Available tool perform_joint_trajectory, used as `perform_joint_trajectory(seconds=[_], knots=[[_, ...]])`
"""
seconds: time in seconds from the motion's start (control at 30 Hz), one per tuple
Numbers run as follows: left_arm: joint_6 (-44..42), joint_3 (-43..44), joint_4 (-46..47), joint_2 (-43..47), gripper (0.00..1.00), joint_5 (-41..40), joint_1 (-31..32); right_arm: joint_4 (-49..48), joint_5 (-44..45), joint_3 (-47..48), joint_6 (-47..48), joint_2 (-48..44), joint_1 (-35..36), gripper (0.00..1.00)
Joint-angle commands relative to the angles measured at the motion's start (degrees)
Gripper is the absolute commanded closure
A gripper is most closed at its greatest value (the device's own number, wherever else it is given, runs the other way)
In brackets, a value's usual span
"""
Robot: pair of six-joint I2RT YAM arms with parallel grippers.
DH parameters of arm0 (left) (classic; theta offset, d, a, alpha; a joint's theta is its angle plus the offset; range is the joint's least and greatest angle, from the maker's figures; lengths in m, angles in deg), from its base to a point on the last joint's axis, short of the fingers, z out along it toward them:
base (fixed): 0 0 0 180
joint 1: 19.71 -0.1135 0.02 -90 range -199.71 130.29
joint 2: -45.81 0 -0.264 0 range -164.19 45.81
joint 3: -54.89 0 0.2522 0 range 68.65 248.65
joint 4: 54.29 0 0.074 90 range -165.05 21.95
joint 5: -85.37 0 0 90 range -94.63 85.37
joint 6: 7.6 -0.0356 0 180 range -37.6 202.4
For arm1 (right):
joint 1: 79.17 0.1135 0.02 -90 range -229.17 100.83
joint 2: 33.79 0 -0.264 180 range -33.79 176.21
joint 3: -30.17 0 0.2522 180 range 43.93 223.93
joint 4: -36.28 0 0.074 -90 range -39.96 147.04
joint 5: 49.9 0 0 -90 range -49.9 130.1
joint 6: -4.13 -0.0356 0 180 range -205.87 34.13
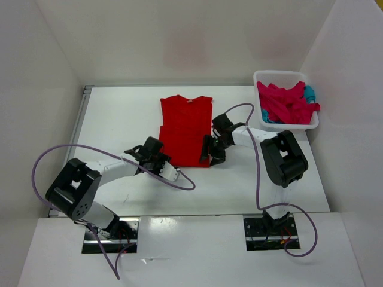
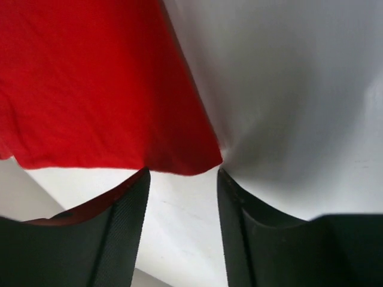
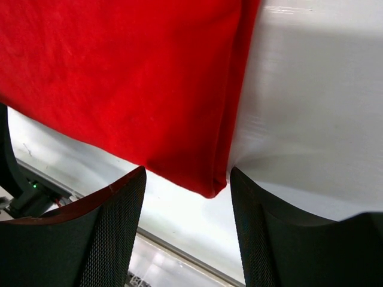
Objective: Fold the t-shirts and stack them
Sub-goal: Grab one side of the 2/3 rectangular tshirt with both arms
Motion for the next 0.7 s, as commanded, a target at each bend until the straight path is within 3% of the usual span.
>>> perform_joint_trajectory(seconds=[0.0, 0.07, 0.2, 0.23, 0.33, 0.4, 0.67], knots=[[1.15, 1.01, -0.70, -2.15, 0.45, 2.60, 0.24, -0.61, -0.34, -1.69, 0.43, -0.27, 0.66, 0.36], [1.76, 1.01, -0.70, -2.68, 0.63, 3.12, 0.24, -0.61, -0.34, -2.31, 0.43, -0.27, 0.66, 0.36], [2.91, 1.54, -0.70, -2.68, 0.77, 3.65, 0.77, -0.61, -1.48, -2.31, 0.96, 1.22, 1.19, 0.48], [2.91, 2.15, -0.70, -2.68, 0.79, 3.65, 0.77, -0.61, -1.49, -1.70, 0.96, 2.10, 1.19, 0.63], [5.54, 2.77, -0.70, -2.68, 0.93, 4.18, 0.77, -0.61, -2.01, -1.69, 1.57, 2.64, 1.19, 0.91], [7.47, 4.08, -0.09, -2.68, 0.98, 4.79, 0.77, -0.61, -2.01, -1.69, 1.57, 2.64, 1.19, 1.00], [13.27, 6.64, -12.99, 1.08, 1.00, 4.10, 3.21, 3.60, -4.82, -3.01, 5.25, -1.05, 1.19, 1.00]])
